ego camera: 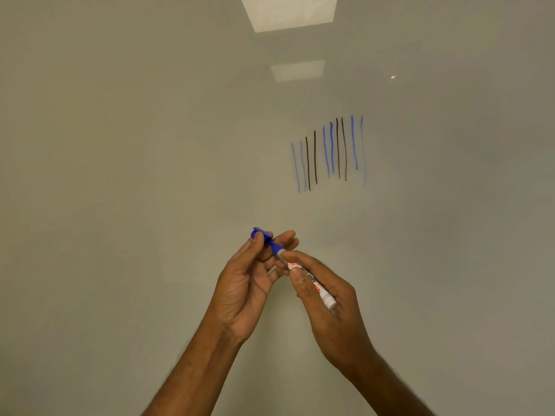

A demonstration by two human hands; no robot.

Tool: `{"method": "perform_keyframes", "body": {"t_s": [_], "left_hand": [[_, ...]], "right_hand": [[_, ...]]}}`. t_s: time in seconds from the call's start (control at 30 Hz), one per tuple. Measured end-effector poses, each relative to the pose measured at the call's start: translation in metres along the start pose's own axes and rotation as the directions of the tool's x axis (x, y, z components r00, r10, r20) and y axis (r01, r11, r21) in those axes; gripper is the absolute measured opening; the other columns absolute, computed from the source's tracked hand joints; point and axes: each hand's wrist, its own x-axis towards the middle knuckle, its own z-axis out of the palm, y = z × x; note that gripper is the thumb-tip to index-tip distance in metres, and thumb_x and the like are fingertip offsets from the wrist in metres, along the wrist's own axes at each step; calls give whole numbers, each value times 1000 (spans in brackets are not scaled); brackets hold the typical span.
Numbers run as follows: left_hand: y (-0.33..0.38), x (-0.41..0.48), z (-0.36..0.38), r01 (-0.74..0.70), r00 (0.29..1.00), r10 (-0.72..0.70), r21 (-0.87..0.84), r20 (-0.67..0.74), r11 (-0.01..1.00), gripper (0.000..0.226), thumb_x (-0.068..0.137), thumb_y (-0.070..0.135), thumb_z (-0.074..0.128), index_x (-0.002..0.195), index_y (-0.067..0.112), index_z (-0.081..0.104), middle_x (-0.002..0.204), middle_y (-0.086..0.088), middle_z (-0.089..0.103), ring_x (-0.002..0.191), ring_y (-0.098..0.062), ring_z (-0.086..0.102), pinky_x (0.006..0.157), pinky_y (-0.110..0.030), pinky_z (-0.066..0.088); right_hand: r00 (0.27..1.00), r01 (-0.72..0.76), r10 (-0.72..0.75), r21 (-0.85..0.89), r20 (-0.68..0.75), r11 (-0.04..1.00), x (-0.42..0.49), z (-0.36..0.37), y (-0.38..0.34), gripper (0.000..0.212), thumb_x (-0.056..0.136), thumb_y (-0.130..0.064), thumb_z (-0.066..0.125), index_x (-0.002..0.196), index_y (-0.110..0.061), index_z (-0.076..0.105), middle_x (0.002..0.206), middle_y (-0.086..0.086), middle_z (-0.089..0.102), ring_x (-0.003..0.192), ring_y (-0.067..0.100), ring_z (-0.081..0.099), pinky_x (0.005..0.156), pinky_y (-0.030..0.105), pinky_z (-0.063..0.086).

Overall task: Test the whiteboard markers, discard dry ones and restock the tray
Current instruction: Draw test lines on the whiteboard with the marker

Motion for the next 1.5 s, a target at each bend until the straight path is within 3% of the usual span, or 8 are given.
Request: {"method": "perform_keyframes", "body": {"t_s": [0.23, 0.43, 0.6, 0.8, 1.03, 1.17, 1.33, 1.5], "left_hand": [[-7, -6, -8, 48, 999, -48, -10, 8, 999, 31, 94, 20, 58, 118, 1, 59, 125, -28, 68, 122, -40, 65, 104, -53, 50], [-11, -6, -16, 122, 992, -118, -138, 33, 983, 28, 95, 20, 57, 116, 2, 63, 127, -26, 67, 126, -41, 62, 103, -55, 49], [-16, -9, -19, 129, 992, -123, -234, 41, 964, 26, 92, 19, 59, 110, 2, 66, 114, -21, 73, 118, -37, 68, 95, -51, 57], [-17, -13, -21, 133, 991, -124, -254, 51, 958, 24, 93, 19, 58, 92, 3, 76, 101, -17, 75, 115, -35, 69, 92, -46, 59], [-20, -17, -27, 163, 986, -152, -204, 70, 965, 18, 93, 12, 66, 100, -2, 74, 105, -24, 72, 121, -42, 65, 91, -49, 60], [-25, -18, -30, 170, 985, -164, -191, 47, 967, 32, 91, 13, 69, 117, -4, 60, 113, -26, 71, 122, -39, 65, 93, -49, 59], [-30, -20, -39, 148, 989, -136, -264, 63, 953, 83, 65, 11, 95, 134, -6, 52, 131, -32, 62, 127, -41, 61, 88, -50, 60], [-28, -24, -39, 145, 989, -147, -85, -17, 986, 28, 92, 14, 59, 114, -4, 62, 127, -30, 66, 120, -37, 67, 99, -51, 54]], "right_hand": [[1000, 20, -20, -1, -6, 1000, -6, 2, 7, 26, 98, -23, 53, 120, -22, 67, 115, -11, 70, 115, 16, 63, 94, 24, 50], [1000, 16, -16, -4, -6, 1000, -10, 4, 8, 25, 98, -20, 54, 120, -20, 67, 111, -9, 70, 112, 17, 64, 93, 23, 50], [1000, 17, -17, -9, -10, 1000, -14, 5, 10, 26, 98, -19, 54, 120, -21, 67, 112, -11, 70, 113, 17, 64, 93, 24, 50], [1000, 7, -8, -40, -4, 999, -17, 5, 12, 26, 98, -27, 54, 120, -23, 67, 112, -13, 70, 113, 17, 64, 93, 25, 51], [1000, 4, -4, -42, 9, 999, -20, 2, 13, 26, 98, -20, 54, 120, -18, 68, 114, -9, 70, 116, 19, 62, 98, 33, 50], [1000, -12, 11, -37, -3, 999, -22, 4, 18, 25, 99, -17, 54, 119, -15, 69, 113, -6, 70, 113, 20, 64, 96, 33, 52], [1000, -21, 21, -29, -12, 999, -25, 8, 24, 25, 98, -11, 54, 118, -13, 69, 108, -3, 71, 107, 19, 66, 91, 28, 53], [998, -50, 50, -12, -38, 999, -34, 9, 29, 22, 97, -14, 57, 115, -13, 68, 108, -5, 72, 107, 20, 67, 90, 29, 54]]}}
